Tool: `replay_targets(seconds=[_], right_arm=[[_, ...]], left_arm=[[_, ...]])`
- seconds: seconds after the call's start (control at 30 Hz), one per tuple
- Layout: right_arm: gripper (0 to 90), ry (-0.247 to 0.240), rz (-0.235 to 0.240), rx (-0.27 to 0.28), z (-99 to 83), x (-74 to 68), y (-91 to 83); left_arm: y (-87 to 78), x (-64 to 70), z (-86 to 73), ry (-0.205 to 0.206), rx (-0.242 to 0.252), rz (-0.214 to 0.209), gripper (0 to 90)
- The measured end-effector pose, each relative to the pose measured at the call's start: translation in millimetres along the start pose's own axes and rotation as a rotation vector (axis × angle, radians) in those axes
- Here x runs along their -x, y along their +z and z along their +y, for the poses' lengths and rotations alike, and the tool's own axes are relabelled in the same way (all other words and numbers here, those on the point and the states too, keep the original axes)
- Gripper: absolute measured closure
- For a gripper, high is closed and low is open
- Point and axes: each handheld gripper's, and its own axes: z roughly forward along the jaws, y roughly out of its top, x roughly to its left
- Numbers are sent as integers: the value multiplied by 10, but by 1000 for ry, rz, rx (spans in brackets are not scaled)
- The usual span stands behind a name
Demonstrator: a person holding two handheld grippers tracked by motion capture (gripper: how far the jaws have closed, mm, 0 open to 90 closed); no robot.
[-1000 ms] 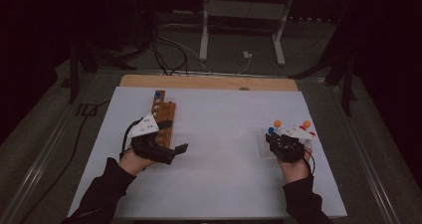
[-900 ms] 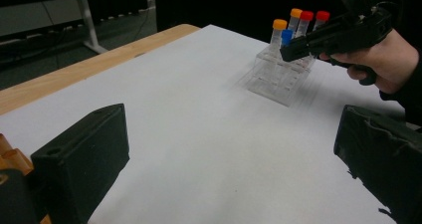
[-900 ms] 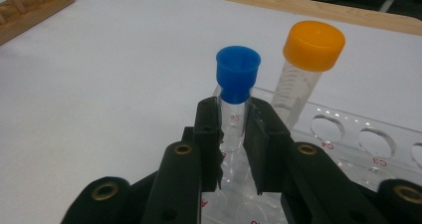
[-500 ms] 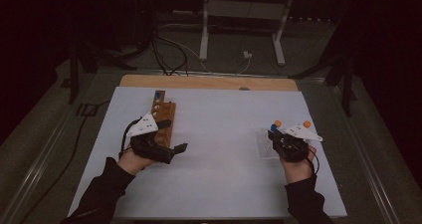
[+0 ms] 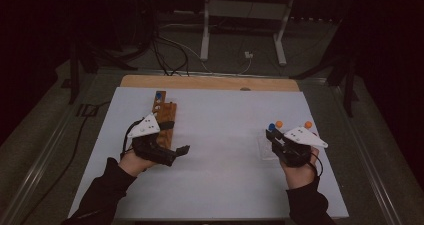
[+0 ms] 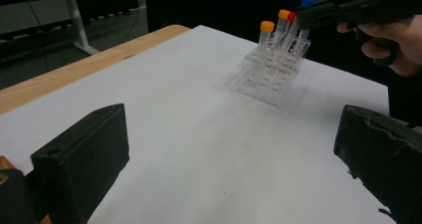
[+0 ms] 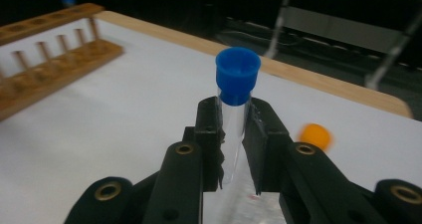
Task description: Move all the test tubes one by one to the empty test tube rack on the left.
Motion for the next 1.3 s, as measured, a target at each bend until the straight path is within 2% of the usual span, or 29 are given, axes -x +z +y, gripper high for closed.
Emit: replay_targets(seconds=[0.13,0.17,0.2,0.77,1.0,1.23,1.3], right_arm=[[766,-10,49,-2,8,-106,21],[766,-12,78,-7,7,-155,37],[766,-12,78,-7,7,-155,37],[765,-37,253,-32,-26,-557,166],[765,-56,307,-36,-24,-720,195],[765,-75,352,-39,-22,-852,215],[766,-77,362,-39,-21,-887,216]], left_arm=[[22,34,16,8,-4,-16,18],[27,43,20,9,-5,-18,18],[33,51,23,9,-5,-24,18],[140,173,93,15,-20,-83,19],[214,261,140,16,-25,-109,27],[299,351,186,15,-21,-145,67],[331,385,197,18,-20,-151,104]])
